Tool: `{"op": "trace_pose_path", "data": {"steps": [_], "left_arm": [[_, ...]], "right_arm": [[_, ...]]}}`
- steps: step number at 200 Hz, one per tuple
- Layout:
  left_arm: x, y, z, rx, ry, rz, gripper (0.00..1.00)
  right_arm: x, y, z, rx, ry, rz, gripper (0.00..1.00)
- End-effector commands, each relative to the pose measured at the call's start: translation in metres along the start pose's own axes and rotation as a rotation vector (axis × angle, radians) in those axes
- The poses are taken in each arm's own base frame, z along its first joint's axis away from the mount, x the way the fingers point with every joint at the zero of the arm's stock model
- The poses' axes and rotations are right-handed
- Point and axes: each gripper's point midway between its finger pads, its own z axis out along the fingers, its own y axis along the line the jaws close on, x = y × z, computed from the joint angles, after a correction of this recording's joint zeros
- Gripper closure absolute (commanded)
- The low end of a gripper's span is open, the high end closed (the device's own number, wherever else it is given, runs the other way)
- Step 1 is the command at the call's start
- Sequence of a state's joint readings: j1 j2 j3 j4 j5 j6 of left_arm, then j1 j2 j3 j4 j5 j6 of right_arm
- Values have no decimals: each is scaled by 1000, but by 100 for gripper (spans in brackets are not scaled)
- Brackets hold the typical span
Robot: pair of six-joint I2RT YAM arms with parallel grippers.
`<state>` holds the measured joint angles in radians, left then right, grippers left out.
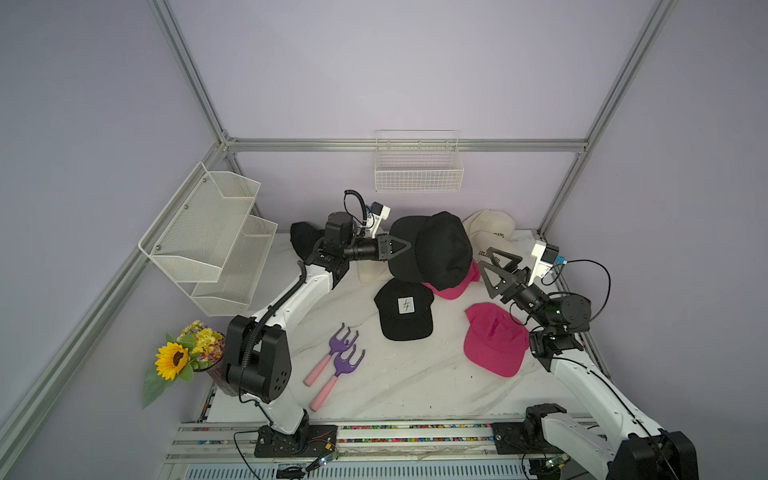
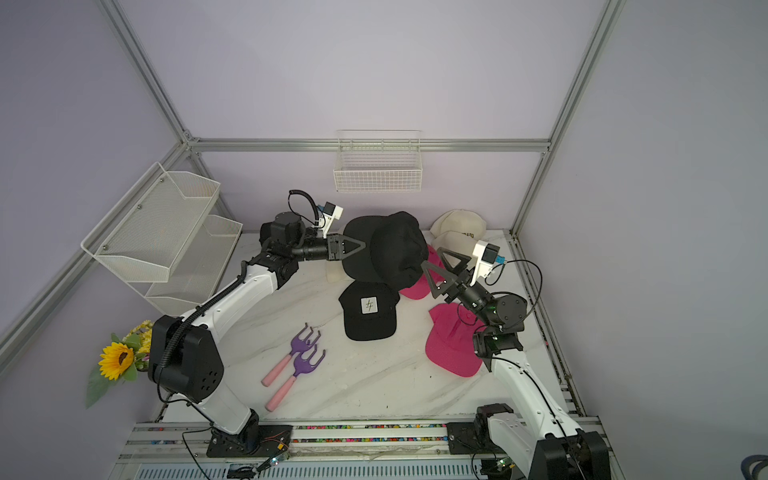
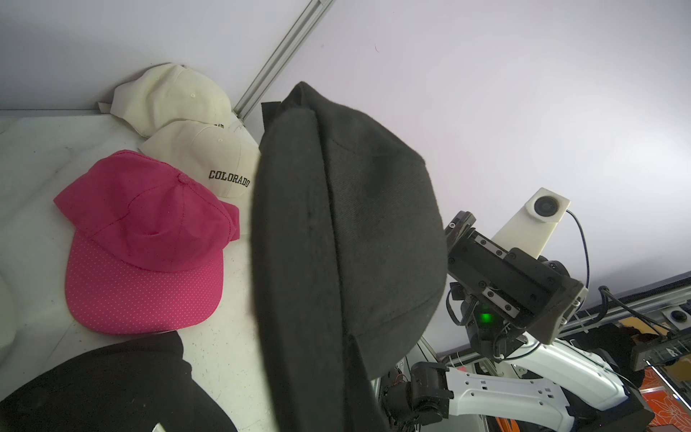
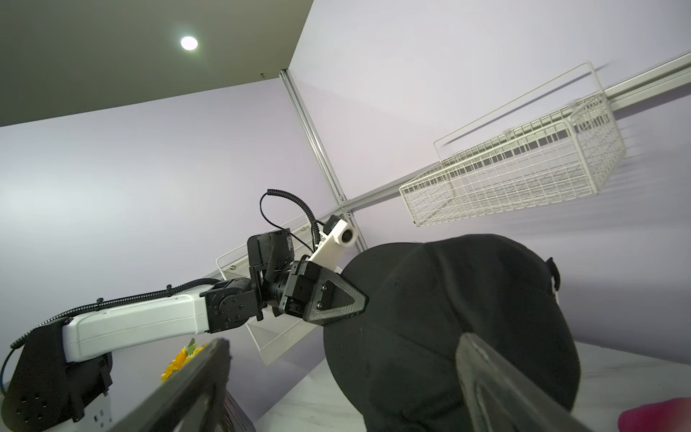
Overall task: Stack the baseball caps by color
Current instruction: Pick up the baseball cap from the center of the board.
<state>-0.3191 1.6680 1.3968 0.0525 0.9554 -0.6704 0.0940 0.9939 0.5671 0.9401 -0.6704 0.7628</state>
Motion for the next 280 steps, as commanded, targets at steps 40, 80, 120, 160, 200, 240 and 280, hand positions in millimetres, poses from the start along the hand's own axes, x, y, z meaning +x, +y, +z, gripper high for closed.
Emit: {"op": "trace_pose_path", "data": {"steps": [40, 80, 120, 160, 200, 240, 280], "left_arm": [[-23, -65, -23, 150, -69, 76, 100], [-24, -67, -18, 193, -74, 37, 100], [-17, -66, -4, 213, -35, 18, 100], [-11, -50, 10, 206, -3, -30, 100], [-10, -19, 2, 94, -21, -56, 100], [-5, -11, 4, 65, -8, -68, 100], [-4, -16, 3, 85, -3, -64, 100]], "right_arm": [[-1, -10, 9, -68, 6, 177, 3], [16, -6, 12, -163, 80, 224, 4], [18, 0, 21, -205, 98, 197, 5], [17, 26, 37, -336, 130, 149, 11], [8, 52, 27, -392, 124, 47, 31], [7, 55, 26, -399, 124, 49, 42], [17, 36, 33, -357, 146, 120, 54]]}}
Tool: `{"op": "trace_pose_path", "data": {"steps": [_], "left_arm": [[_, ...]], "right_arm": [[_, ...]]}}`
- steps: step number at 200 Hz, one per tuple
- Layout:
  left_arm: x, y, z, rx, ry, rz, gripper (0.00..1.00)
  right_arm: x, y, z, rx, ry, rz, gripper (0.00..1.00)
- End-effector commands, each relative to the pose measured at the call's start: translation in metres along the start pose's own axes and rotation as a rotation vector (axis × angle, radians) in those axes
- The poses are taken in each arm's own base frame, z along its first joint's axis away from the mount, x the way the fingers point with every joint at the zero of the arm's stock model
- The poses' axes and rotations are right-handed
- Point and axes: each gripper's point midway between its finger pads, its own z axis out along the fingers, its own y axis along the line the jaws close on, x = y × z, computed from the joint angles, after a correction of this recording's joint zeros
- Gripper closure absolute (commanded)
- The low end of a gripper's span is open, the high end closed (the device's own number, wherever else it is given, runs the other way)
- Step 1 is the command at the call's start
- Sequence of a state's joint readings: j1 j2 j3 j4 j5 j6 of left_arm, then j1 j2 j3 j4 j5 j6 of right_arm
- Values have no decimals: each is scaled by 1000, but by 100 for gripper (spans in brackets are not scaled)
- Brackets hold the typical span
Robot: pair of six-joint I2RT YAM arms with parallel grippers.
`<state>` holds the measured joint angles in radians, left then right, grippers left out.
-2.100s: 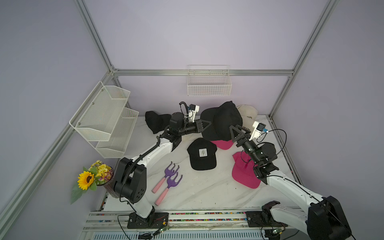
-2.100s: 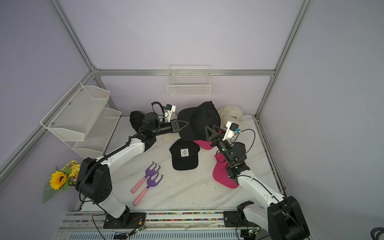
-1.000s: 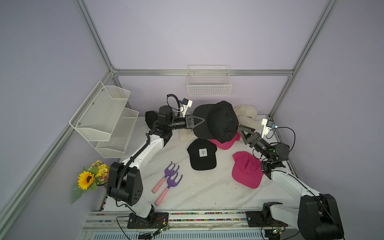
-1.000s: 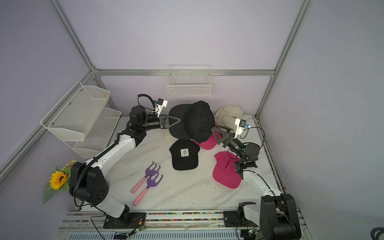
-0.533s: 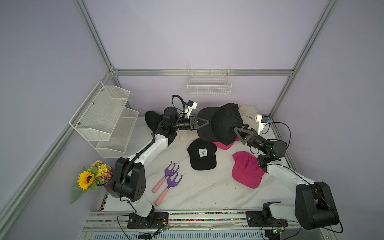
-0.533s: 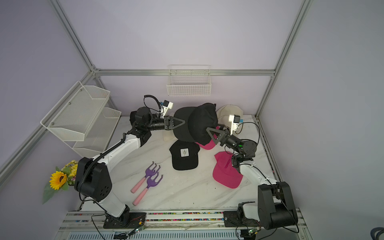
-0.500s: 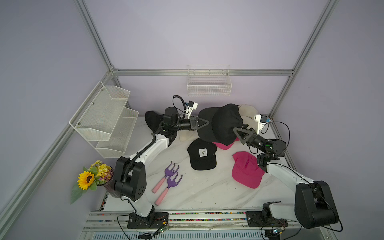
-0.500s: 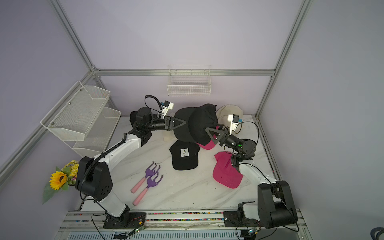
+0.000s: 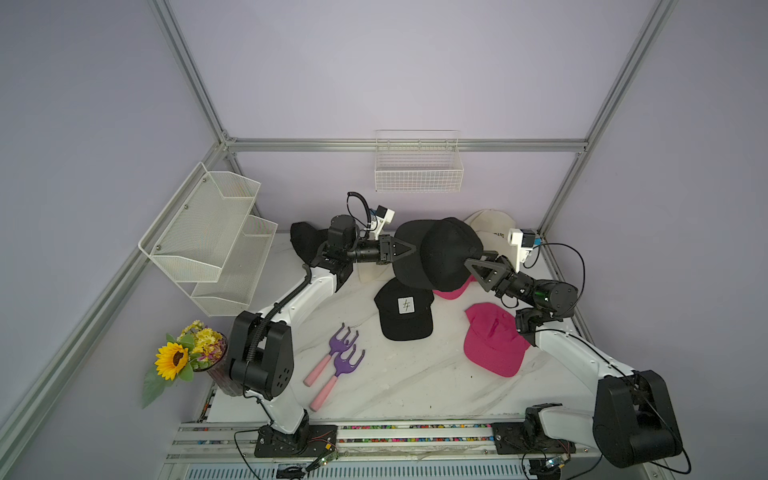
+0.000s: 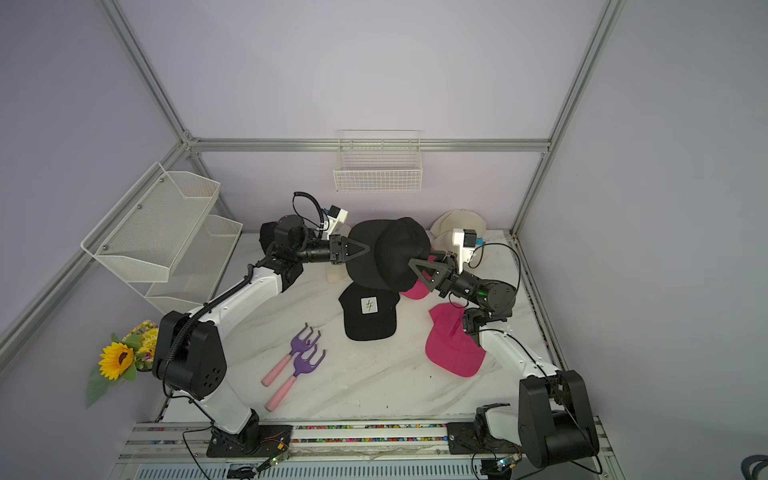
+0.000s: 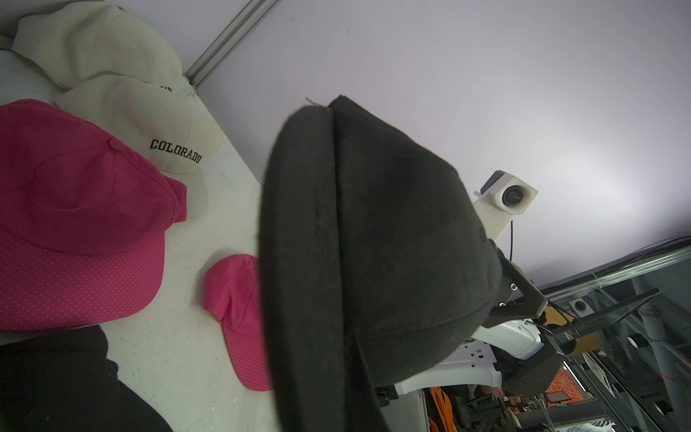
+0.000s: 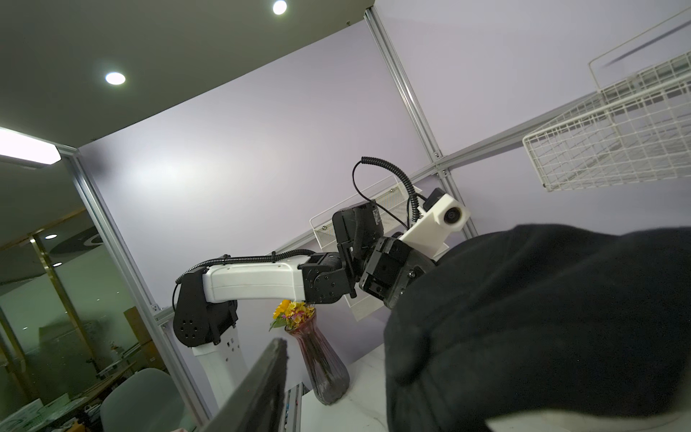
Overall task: Stack the baseball caps by color
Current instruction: Pick up the baseball cap from the center of the board.
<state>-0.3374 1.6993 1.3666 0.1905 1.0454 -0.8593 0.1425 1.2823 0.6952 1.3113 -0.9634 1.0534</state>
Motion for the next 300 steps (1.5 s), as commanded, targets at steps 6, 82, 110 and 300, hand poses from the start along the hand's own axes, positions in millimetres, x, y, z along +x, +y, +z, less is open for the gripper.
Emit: {"op": "trace_pose_path", "data": {"steps": [6, 82, 110, 300], "left_arm": [[-13, -8, -7, -21, -44, 59, 100], [-23, -21, -11, -1, -40, 79, 100], [-23, -27, -12, 13, -33, 88, 100], [-22, 36, -22, -297, -50, 87, 100]], "right_arm": [[-5, 2, 3, -18, -10, -31, 55], [14, -45, 7, 147, 117, -48, 52], [14, -62, 9, 204, 128, -45, 45], [-16, -21, -6, 169, -1, -163, 100]]}}
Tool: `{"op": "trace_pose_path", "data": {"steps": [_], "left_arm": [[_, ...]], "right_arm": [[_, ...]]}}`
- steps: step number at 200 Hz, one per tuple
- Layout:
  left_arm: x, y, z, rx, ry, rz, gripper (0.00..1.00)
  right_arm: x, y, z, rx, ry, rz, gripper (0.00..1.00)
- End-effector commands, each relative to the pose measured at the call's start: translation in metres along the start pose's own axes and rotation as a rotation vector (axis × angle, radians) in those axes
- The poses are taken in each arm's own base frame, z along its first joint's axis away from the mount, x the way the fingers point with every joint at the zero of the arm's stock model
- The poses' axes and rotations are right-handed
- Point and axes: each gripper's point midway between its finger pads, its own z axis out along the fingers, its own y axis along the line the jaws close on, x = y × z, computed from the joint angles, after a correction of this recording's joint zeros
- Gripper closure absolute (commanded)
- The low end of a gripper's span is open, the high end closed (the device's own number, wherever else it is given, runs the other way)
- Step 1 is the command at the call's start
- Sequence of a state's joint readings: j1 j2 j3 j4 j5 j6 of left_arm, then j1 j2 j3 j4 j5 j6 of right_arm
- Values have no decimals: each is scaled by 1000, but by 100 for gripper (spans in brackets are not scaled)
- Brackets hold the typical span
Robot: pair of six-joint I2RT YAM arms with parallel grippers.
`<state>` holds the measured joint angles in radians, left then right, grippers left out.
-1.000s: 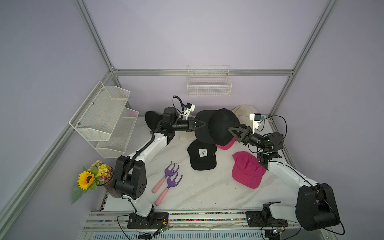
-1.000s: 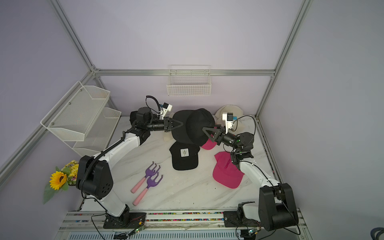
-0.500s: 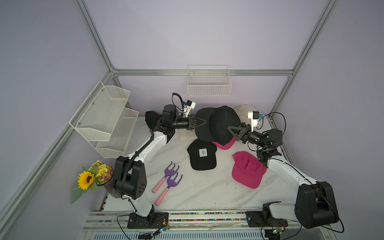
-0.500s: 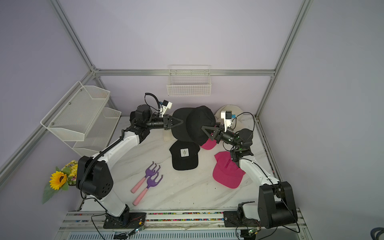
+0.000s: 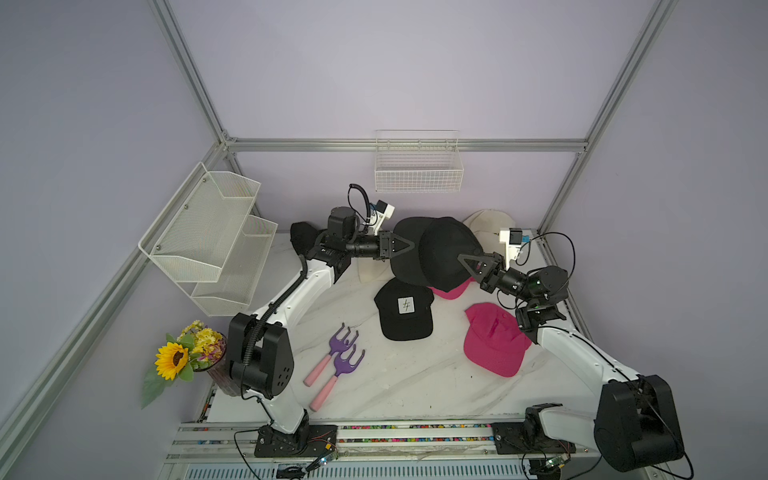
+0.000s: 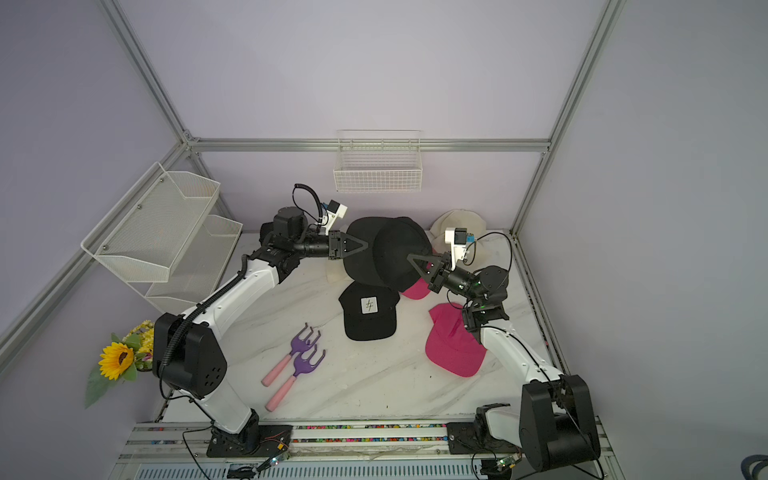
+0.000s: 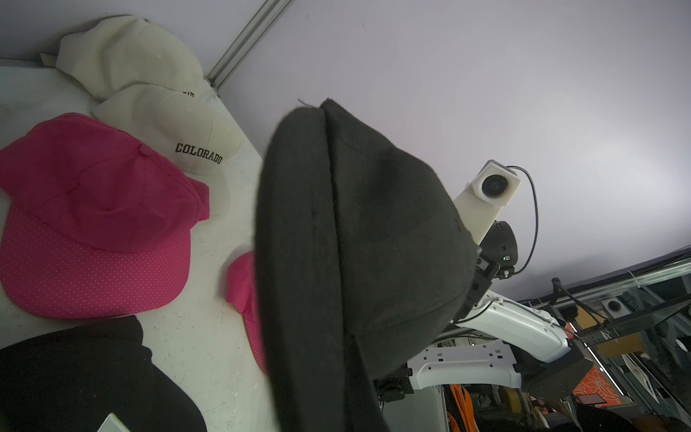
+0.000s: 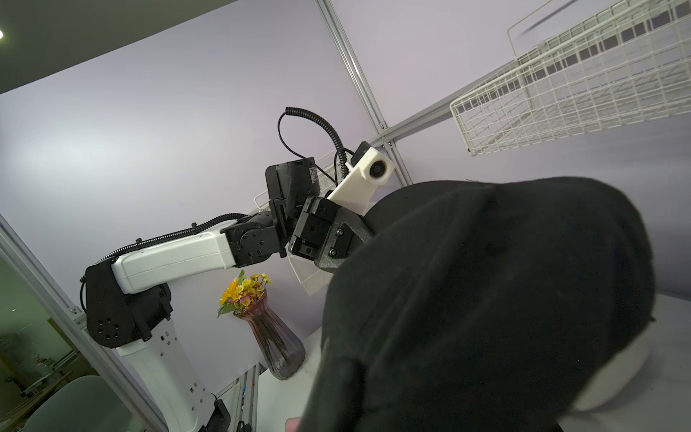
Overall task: Stack the baseball caps by color
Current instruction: Pick up the baseball cap from the center of the board.
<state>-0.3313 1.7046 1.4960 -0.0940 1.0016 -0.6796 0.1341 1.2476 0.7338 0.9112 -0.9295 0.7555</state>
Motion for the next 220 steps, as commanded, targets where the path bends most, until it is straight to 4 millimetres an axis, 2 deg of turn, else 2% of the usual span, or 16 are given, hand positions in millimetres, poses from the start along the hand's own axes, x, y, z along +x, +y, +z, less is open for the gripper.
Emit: {"op": "trace_pose_path", "data": {"steps": [1, 18, 51, 59, 62, 67, 80, 86, 113, 132, 143, 145, 148, 173, 184, 220], "left_arm": [[-13, 38, -15, -213, -76, 39, 100], [-11, 51, -21, -289, -90, 29, 99], [-11, 66, -28, -378, -131, 30, 85], [-12, 70, -32, -410, -150, 37, 77], [-12, 71, -33, -420, -157, 42, 75], [-14, 74, -37, -445, -172, 48, 69], [-17, 78, -47, -511, -217, 75, 46], [-18, 80, -53, -543, -240, 89, 39], [-24, 83, -84, -688, -354, 170, 13], [-26, 80, -105, -766, -418, 226, 1], [-24, 84, -111, -806, -425, 256, 0], [-27, 73, -116, -803, -445, 276, 0], [-28, 69, -120, -809, -456, 290, 0], [-30, 61, -133, -852, -484, 399, 0], [-30, 55, -133, -845, -478, 466, 0], [-27, 27, -117, -731, -413, 737, 0]], "right_arm": [[-31, 19, -10, -5, -93, -122, 100], [-31, 18, -8, -6, -84, -133, 100], [-30, -1, 0, 47, -40, -163, 100], [-33, -7, 2, 81, -41, -182, 100], [-29, -19, 3, 108, -27, -172, 100], [-28, -27, 5, 138, -19, -175, 100], [-31, -46, 7, 217, -5, -197, 100], [-33, -53, 8, 252, 0, -209, 100], [-45, -84, 8, 408, 9, -282, 100], [-54, -96, 10, 480, 20, -347, 100], [-57, -99, 12, 504, 35, -398, 100], [-58, -100, 13, 507, 39, -407, 100], [-59, -100, 14, 512, 45, -422, 100], [-61, -98, 23, 519, 121, -576, 100], [-65, -93, 28, 510, 139, -662, 100], [-55, -71, 42, 423, 242, -906, 100]]}}
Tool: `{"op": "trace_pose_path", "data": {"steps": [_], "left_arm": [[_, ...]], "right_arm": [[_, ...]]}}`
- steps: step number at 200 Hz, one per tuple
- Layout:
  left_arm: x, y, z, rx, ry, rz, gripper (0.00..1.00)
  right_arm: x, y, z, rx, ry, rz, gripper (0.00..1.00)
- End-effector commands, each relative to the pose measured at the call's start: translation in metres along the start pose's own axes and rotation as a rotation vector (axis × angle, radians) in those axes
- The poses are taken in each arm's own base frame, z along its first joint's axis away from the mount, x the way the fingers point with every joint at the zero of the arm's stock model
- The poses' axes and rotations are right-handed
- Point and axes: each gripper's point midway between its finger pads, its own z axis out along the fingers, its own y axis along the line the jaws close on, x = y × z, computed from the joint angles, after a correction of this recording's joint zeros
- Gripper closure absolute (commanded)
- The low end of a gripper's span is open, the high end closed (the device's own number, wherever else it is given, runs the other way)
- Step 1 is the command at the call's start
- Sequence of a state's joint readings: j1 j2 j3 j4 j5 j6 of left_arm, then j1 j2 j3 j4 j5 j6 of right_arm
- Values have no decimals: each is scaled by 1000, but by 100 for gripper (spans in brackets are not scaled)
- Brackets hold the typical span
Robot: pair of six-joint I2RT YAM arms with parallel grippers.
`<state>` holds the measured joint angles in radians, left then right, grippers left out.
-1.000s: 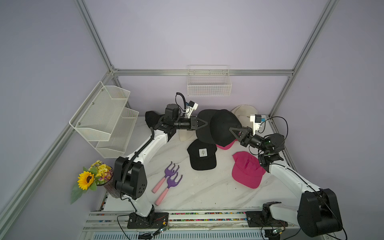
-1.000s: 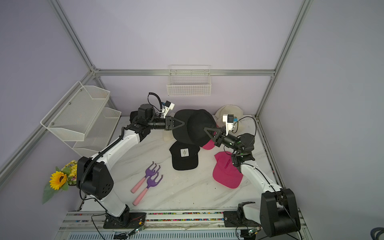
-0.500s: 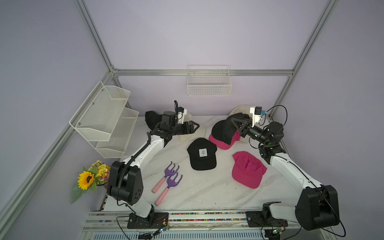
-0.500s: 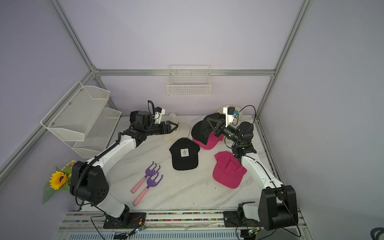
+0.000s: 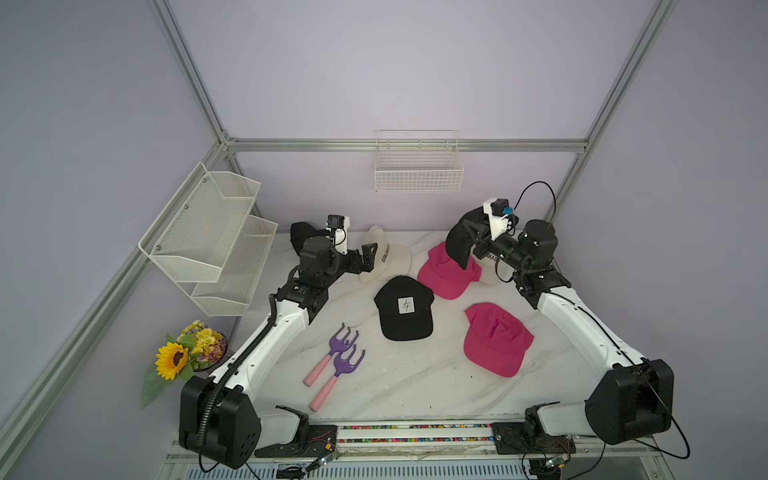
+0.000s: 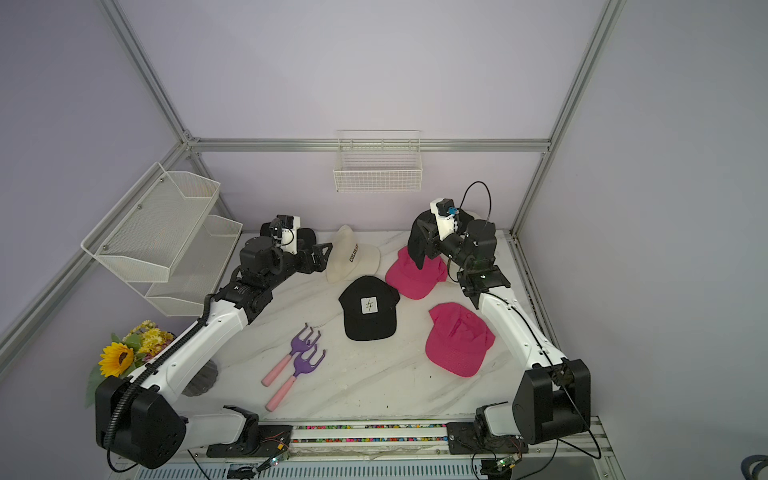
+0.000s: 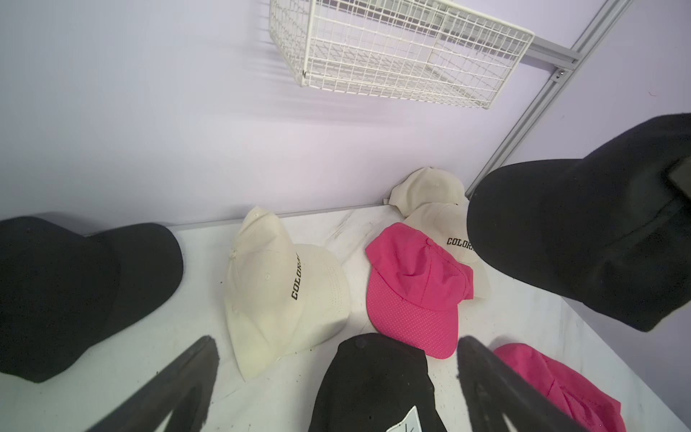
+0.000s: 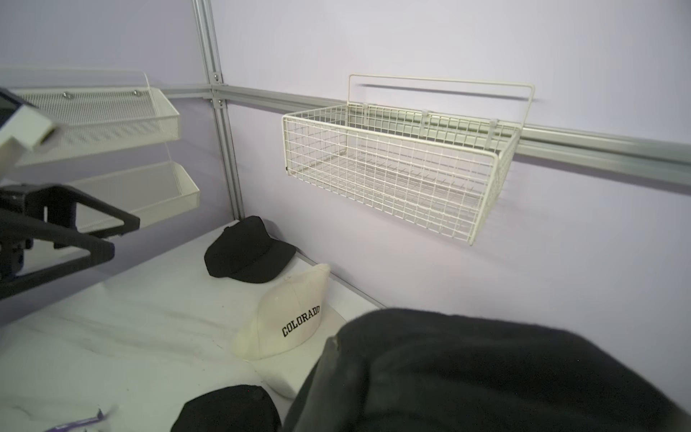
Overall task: Stack the baseball caps by color
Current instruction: Pick up the baseball cap from the center of the board.
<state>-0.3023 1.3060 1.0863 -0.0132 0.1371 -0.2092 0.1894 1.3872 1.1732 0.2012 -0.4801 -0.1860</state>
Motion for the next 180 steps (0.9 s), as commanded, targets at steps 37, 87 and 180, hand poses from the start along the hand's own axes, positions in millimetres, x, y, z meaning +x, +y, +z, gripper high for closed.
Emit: {"op": "trace_pose_path", "data": {"steps": [37, 87, 180], "left_arm": [[-33, -55, -16, 273, -175, 377, 0], [-8, -105, -36, 595, -151, 626, 0], [24, -140, -50, 806, -60, 951, 0]], "right_arm": [[-12, 50, 2, -130, 7, -474, 100], [-16, 77, 0, -145, -36, -687, 100], [-1, 127, 11, -231, 32, -866, 100]]}}
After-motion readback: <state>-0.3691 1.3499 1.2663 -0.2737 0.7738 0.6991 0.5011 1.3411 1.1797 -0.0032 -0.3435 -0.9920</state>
